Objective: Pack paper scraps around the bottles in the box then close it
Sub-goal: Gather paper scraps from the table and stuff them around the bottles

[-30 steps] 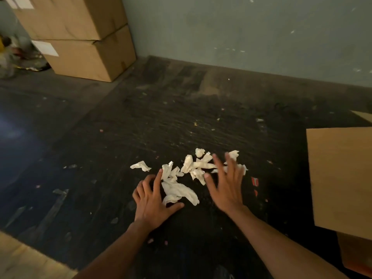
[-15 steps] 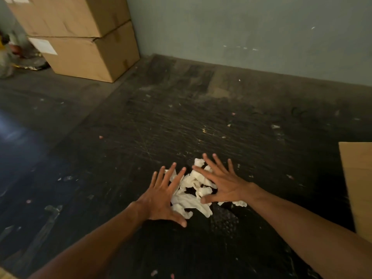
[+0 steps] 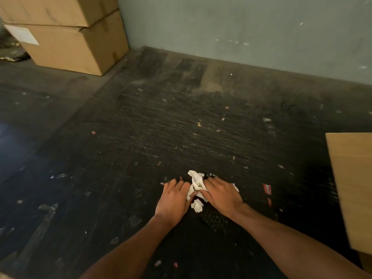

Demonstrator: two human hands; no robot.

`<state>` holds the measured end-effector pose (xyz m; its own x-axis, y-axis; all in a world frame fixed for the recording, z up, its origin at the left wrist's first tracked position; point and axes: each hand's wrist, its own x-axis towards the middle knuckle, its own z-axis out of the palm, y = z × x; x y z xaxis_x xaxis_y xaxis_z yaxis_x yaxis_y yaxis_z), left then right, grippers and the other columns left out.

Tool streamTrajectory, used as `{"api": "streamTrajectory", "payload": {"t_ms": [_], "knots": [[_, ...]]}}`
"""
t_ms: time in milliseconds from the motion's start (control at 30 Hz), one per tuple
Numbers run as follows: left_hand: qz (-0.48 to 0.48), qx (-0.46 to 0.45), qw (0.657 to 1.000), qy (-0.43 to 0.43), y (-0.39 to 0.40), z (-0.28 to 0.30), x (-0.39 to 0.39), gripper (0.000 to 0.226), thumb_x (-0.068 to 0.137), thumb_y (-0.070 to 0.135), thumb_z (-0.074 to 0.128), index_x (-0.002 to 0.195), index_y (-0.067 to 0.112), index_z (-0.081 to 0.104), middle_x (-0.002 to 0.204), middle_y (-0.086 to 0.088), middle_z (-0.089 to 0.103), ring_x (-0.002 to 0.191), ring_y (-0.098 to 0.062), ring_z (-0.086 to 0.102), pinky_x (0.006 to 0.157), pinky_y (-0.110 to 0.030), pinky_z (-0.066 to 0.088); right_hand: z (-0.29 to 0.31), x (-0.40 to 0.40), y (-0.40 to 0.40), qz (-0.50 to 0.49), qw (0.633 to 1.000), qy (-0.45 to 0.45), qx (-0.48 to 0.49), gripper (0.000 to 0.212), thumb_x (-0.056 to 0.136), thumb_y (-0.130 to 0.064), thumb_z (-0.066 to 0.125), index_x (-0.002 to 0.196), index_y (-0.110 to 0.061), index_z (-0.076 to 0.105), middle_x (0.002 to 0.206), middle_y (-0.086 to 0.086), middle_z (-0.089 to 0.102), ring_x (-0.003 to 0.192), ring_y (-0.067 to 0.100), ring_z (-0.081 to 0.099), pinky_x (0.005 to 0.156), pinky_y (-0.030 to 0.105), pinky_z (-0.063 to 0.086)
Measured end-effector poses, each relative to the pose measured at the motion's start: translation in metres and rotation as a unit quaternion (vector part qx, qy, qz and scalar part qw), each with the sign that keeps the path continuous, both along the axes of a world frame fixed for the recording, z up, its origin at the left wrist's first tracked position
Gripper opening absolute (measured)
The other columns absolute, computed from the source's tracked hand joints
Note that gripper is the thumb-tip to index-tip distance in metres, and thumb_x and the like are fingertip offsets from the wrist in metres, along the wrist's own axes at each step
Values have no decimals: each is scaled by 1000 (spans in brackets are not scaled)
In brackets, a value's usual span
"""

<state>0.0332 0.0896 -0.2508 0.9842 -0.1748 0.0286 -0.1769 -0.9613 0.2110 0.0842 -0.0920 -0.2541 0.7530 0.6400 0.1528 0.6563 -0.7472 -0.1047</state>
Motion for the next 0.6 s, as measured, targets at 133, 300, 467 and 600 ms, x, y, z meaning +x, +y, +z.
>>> {"api": "streamTrajectory", "payload": {"t_ms": [133, 300, 467, 600], "knots": [[18, -94, 995, -1, 5, 0, -3, 39, 100, 43, 36, 105, 16, 63, 105, -5, 68, 113, -21, 56, 105, -34, 38, 6, -5, 3, -97, 988, 104, 66, 44, 101, -42, 31, 116, -11, 59, 91, 6, 70, 79, 21, 68, 71, 39, 55], [73, -271, 960, -2, 2, 18, -11, 21, 95, 28, 56, 78, 17, 62, 83, 5, 59, 72, -6, 57, 70, -20, 46, 22, -6, 15, -248, 902, 190, 298, 48, 101, -47, 27, 79, -17, 57, 58, 2, 58, 52, 15, 58, 58, 45, 52], [128, -421, 898, -3, -12, 56, -4, 8, 91, 14, 62, 88, 16, 70, 85, 10, 64, 73, 3, 62, 68, -15, 51, 56, -11, 11, -314, 827, 209, 418, 47, 104, -40, 35, 65, -18, 52, 57, 0, 52, 53, 12, 51, 55, 39, 42], [134, -487, 863, 20, -26, 84, -1, 27, 91, 16, 62, 65, 8, 61, 57, 0, 58, 51, -4, 52, 51, -23, 46, 75, -16, 2, -366, 756, 229, 492, 57, 102, -45, 36, 75, -2, 62, 66, 11, 61, 63, 23, 60, 65, 47, 51]]}}
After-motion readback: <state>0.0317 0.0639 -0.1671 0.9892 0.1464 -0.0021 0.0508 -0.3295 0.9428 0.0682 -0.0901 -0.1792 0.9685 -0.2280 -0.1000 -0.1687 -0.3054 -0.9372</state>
